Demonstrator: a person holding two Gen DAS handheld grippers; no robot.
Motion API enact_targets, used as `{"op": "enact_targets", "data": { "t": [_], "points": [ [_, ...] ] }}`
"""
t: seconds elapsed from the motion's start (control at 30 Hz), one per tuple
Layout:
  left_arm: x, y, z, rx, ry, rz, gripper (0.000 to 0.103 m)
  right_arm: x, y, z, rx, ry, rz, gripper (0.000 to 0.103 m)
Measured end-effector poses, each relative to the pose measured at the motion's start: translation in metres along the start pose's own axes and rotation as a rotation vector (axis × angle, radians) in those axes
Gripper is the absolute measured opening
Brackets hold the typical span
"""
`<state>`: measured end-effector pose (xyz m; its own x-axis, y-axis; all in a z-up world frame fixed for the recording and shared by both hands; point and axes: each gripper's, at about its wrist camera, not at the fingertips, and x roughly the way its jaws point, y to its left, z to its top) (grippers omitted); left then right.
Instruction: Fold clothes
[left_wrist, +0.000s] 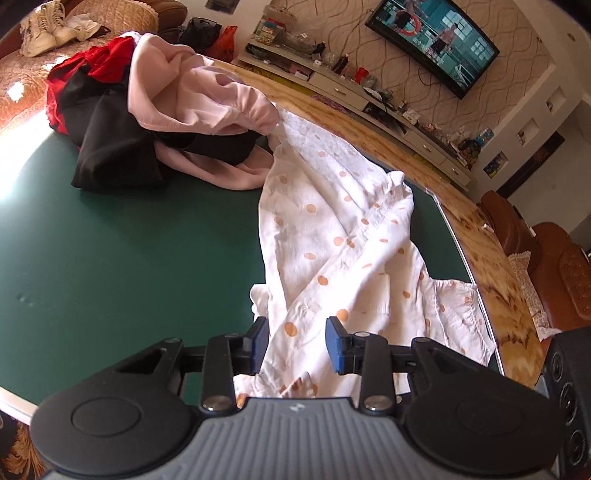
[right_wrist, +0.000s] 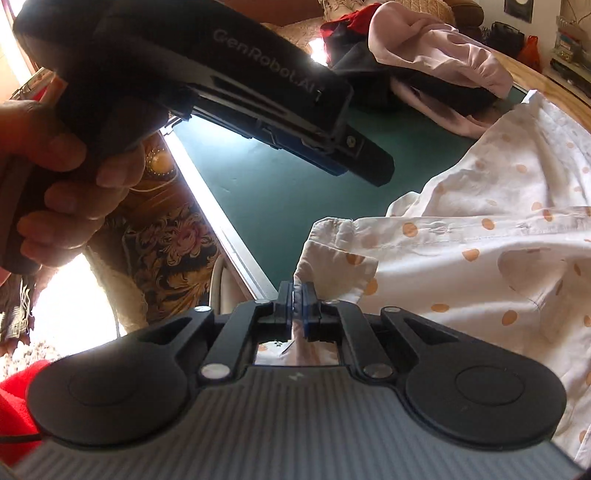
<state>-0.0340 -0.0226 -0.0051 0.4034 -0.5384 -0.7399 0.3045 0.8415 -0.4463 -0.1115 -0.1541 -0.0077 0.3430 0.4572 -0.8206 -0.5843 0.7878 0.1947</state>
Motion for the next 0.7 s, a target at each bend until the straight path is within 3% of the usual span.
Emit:
{"op": "enact_targets", "data": {
  "t": [0.07, 0.17, 0.27, 0.37, 0.47, 0.57, 0.7],
  "points": [
    [0.016, -0.006, -0.001, 0.045, 0.039, 0.021, 0.037, -0.006, -0.008, -0.002, 0.010, 0.004, 0.043, 0.038],
    [0.037, -0.013, -0.006, 0.109, 0.082, 0.097, 0.037, -0.024, -0.030, -0.006, 0.011, -0.001, 0.072, 0.039],
    [0.045, -0.013, -0.012, 0.136, 0.102, 0.092, 0.037, -0.050, -0.084, -0.003, 0.056, -0.047, -0.042, 0.039],
    [0.047, -0.013, -0.019, 0.166, 0.114, 0.093, 0.037, -0.066, -0.184, 0.012, 0.230, -0.129, -0.238, 0.039],
    [0.048, -0.010, -0.023, 0.167, 0.121, 0.087, 0.028, -0.065, -0.322, 0.024, 0.600, -0.210, -0.382, 0.039],
    [0.047, -0.008, -0.024, 0.163, 0.114, 0.072, 0.025, -0.069, -0.434, 0.028, 0.891, -0.278, -0.450, 0.039],
    [0.047, -0.004, -0.025, 0.162, 0.109, 0.061, 0.017, -0.052, -0.519, 0.034, 1.062, -0.255, -0.483, 0.039]
  ]
}}
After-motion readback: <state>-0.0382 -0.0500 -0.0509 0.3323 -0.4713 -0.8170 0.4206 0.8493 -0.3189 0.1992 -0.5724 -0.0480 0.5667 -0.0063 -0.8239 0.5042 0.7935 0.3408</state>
